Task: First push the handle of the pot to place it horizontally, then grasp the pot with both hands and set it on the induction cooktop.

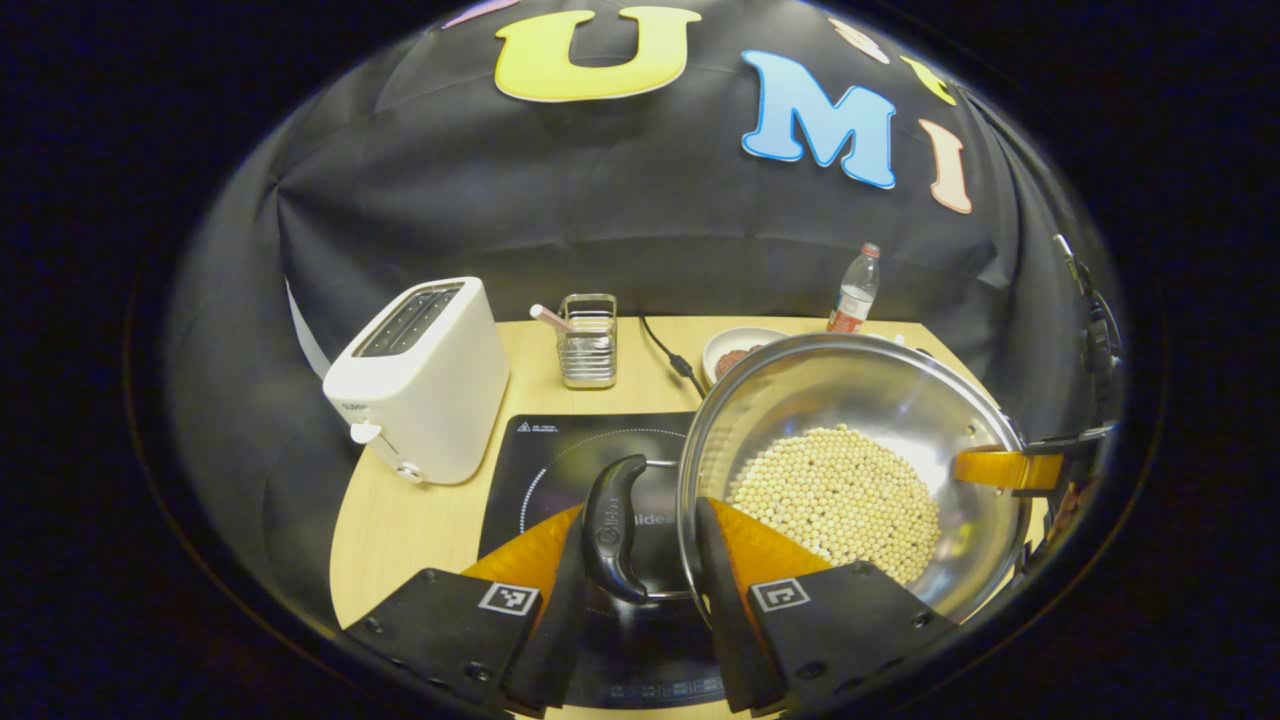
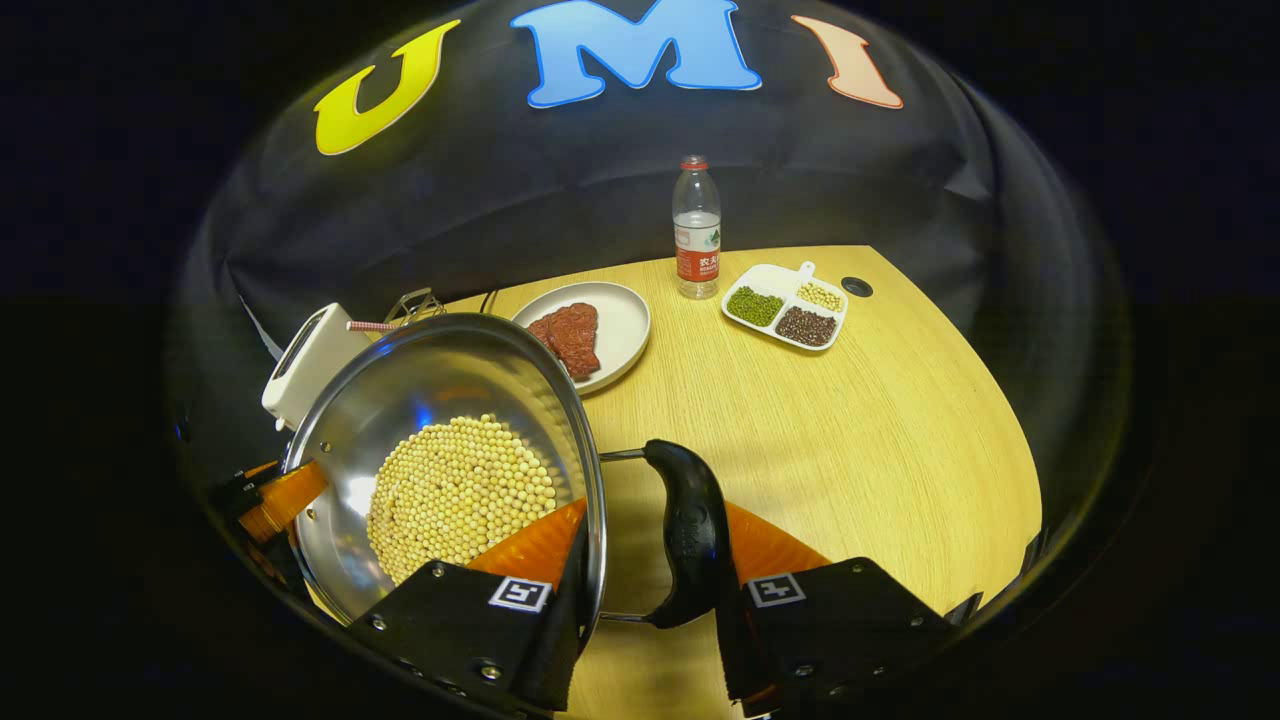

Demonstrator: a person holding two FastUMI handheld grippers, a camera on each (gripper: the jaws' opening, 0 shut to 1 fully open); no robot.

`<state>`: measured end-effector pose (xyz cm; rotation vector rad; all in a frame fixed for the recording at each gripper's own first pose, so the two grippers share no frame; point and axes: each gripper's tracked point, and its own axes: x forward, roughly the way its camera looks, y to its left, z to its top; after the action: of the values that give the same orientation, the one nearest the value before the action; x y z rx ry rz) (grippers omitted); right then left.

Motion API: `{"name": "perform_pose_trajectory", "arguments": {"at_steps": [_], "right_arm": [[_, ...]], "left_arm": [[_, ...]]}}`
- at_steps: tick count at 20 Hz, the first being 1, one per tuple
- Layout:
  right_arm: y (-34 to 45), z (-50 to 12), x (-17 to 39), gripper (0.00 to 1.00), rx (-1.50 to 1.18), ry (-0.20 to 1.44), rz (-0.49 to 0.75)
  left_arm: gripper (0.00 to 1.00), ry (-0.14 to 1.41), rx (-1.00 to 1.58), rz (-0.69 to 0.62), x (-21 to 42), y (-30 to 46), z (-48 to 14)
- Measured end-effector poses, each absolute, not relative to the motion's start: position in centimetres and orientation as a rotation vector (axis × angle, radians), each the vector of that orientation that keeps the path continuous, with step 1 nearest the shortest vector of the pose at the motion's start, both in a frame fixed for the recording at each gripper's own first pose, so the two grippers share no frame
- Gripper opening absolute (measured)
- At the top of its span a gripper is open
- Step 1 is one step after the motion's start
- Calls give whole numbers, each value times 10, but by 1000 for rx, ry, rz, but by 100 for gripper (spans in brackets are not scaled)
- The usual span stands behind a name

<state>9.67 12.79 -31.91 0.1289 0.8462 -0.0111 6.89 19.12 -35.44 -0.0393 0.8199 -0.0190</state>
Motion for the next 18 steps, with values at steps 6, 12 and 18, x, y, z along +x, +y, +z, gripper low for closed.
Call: {"name": "perform_pose_trajectory", "arguments": {"at_steps": [6,12,18], "right_arm": [[161,-321,109,57,126,857,-9],[204,-331,127,57,133,868,20],[241,-345,138,57,132,877,41]], "left_arm": [[60,823,-43,-7,77,228,-358],[63,824,-37,26,90,275,-367],[63,846,-34,49,94,315,-383]]}}
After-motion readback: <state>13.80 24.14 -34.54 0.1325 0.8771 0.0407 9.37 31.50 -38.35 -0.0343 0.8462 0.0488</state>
